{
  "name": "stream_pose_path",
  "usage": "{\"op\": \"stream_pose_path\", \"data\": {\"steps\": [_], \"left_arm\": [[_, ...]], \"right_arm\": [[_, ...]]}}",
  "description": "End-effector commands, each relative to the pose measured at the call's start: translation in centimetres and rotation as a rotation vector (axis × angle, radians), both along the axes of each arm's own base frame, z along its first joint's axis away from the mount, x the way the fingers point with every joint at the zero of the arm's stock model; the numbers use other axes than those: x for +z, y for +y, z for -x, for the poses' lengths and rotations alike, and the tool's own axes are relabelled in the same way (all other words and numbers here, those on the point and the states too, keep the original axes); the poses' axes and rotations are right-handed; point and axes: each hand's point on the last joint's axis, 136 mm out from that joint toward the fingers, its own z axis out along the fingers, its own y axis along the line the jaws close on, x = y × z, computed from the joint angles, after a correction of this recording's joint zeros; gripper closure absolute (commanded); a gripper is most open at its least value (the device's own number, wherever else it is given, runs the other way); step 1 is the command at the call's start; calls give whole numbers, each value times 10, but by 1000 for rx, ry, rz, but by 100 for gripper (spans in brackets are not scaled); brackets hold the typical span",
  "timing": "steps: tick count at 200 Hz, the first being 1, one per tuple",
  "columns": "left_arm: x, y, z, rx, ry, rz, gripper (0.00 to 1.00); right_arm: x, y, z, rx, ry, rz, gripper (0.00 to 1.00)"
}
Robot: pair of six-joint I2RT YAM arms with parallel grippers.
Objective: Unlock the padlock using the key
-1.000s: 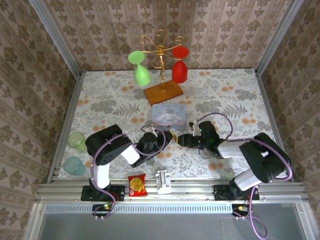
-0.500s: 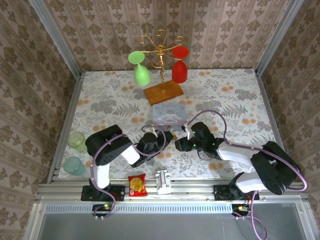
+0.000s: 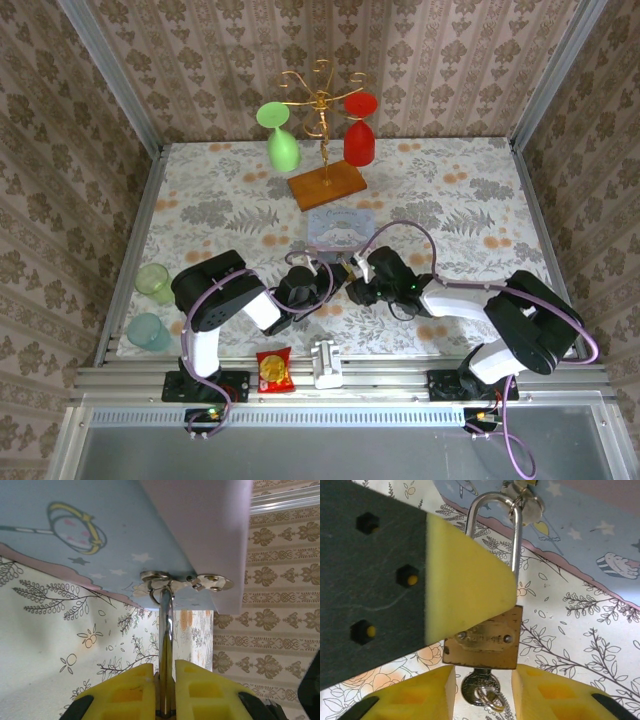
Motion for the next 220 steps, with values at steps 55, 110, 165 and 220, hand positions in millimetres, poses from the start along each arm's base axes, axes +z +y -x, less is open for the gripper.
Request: {"op": "stream_pose_path", "data": {"steps": [55, 110, 165, 220], "left_arm": [[30, -11, 0, -21, -29, 96, 99], [25, -4, 1, -5, -37, 71, 94], [14, 2, 2, -2, -34, 38, 82], [0, 21, 2, 36, -71, -50, 83]], "right_arm": [[3, 3, -17, -37, -135, 94, 79], [9, 18, -1, 14, -77, -70, 84], [8, 13, 4, -2, 7, -204, 87], [9, 4, 10, -20, 105, -305, 88]]}}
